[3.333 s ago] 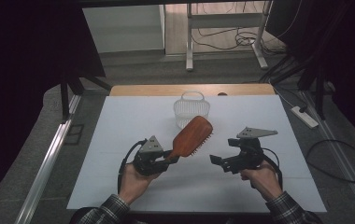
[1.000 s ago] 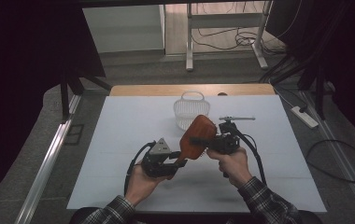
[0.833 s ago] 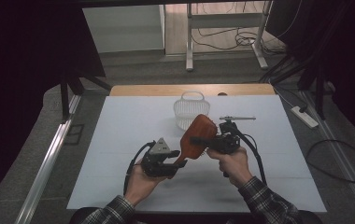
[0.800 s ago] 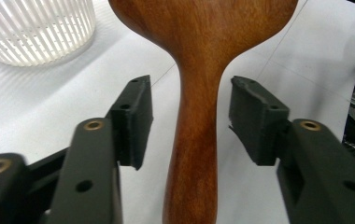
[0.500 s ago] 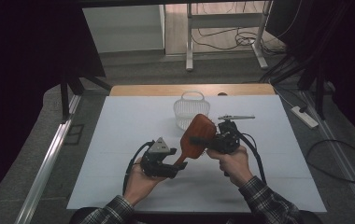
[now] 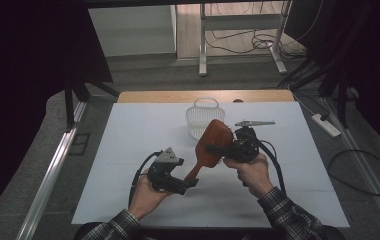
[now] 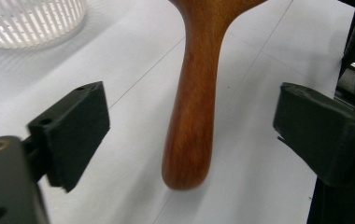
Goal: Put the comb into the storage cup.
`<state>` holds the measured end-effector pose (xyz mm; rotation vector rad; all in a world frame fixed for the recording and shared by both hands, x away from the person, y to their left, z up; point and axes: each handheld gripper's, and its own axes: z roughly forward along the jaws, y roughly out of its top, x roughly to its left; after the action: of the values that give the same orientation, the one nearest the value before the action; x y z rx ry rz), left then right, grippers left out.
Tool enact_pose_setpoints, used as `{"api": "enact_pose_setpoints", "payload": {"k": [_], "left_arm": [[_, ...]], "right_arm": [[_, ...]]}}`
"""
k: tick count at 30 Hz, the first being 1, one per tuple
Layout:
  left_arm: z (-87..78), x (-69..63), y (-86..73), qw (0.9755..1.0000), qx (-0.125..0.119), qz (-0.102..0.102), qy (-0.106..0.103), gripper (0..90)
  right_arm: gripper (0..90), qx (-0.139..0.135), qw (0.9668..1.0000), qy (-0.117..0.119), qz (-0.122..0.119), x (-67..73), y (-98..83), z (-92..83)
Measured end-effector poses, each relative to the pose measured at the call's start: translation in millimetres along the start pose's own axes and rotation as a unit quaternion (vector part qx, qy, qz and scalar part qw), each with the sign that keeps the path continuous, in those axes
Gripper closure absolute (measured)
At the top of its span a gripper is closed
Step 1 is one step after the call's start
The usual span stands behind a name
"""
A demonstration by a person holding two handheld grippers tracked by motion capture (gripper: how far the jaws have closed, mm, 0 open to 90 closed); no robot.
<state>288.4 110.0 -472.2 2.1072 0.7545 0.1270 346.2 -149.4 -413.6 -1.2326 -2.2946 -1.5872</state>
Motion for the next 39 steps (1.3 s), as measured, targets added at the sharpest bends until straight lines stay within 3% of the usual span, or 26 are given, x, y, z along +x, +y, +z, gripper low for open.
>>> {"api": "enact_pose_setpoints", "payload": {"k": [7, 17, 26, 28, 39], "left_arm": [[-7.1, 1.9, -4.8, 1.0000, 0.001, 0.004, 0.004, 3.7], [-16.4, 7.6, -12.3, 0.9999, -0.001, -0.002, 0.014, 0.0], [-30.7, 15.7, -21.5, 0.9996, -0.017, -0.023, -0.003, 0.0], [-36.4, 16.3, -24.1, 0.9997, -0.016, -0.017, 0.011, 0.0], [-58.1, 17.4, -42.3, 0.9988, -0.013, -0.027, 0.039, 0.0]], "right_arm": [[53.4, -0.002, 0.9997, -0.016, -0.018, 1.2, 3.6, -1.0], [53.4, -0.013, 0.9992, -0.030, -0.022, -3.6, 13.1, -6.1], [53.6, -0.031, 0.9988, -0.034, -0.020, -7.2, 26.0, -9.1], [53.6, -0.036, 0.9985, -0.037, -0.019, -8.8, 30.5, -10.1], [53.6, -0.053, 0.9973, -0.048, -0.015, -16.9, 47.0, -11.9]]}}
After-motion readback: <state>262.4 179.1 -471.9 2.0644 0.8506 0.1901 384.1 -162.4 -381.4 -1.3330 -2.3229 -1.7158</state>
